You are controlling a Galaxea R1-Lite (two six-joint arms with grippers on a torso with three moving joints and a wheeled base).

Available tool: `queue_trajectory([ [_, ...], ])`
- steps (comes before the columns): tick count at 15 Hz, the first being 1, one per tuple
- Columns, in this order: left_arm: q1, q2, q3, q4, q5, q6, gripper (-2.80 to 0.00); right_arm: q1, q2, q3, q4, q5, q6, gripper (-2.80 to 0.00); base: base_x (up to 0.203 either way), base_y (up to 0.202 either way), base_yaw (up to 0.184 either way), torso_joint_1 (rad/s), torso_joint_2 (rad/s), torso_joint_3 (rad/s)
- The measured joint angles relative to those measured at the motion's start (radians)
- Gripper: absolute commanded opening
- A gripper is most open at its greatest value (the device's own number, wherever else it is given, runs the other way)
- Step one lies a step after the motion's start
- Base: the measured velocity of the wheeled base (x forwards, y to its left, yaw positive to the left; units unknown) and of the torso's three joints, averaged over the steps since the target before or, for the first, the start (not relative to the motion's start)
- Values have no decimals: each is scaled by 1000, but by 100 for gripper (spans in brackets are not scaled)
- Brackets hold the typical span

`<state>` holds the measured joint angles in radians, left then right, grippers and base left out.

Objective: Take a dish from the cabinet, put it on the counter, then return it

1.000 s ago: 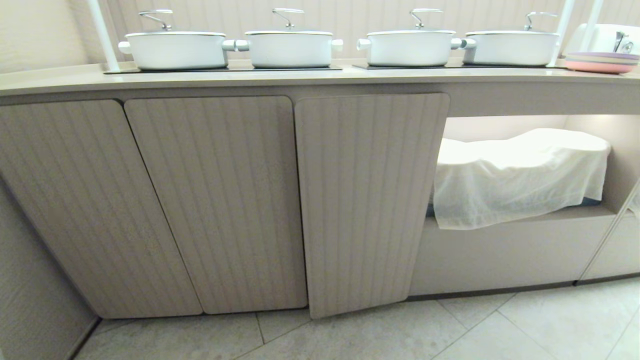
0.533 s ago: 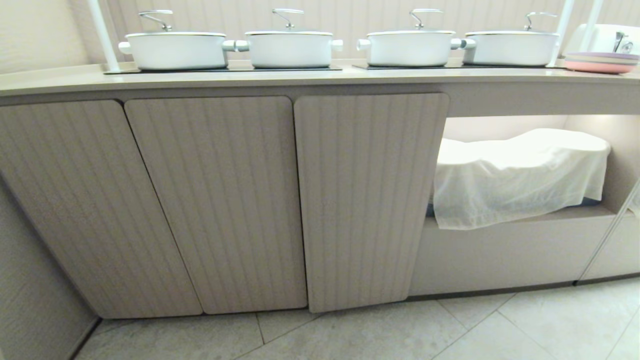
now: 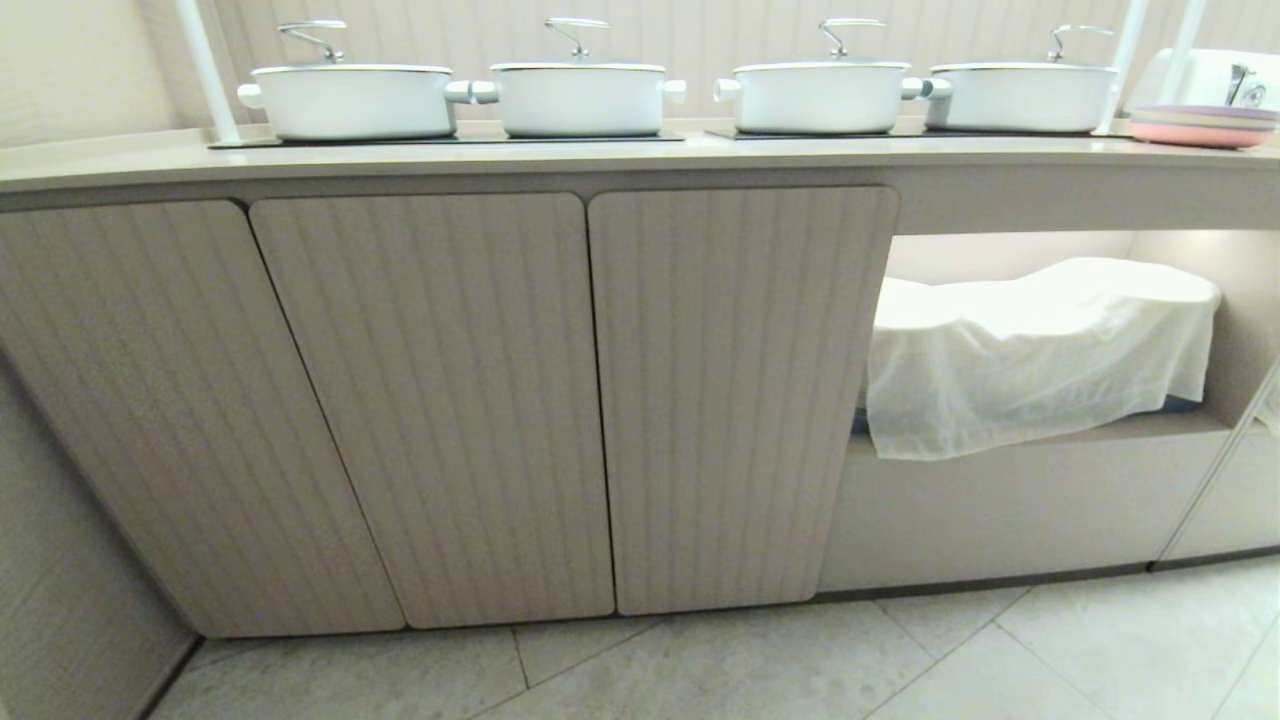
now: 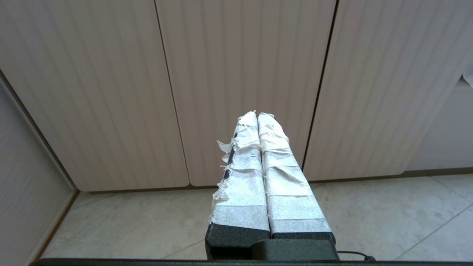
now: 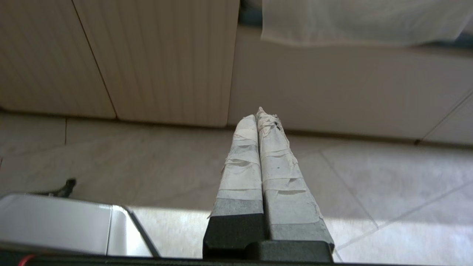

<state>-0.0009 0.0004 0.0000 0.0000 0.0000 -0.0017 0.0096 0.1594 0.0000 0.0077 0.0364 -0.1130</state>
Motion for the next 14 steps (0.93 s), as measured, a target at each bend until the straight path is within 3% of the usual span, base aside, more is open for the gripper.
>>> queue_trajectory([
  [5, 0, 0, 0, 0, 0, 2, -280, -6, -137, 0, -3, 1, -1, -280, 0, 0, 0, 0, 0, 0],
  [14, 0, 0, 0, 0, 0, 1, -280, -7, -159, 0, 0, -5, 0, -280, 0, 0, 0, 0, 0, 0],
])
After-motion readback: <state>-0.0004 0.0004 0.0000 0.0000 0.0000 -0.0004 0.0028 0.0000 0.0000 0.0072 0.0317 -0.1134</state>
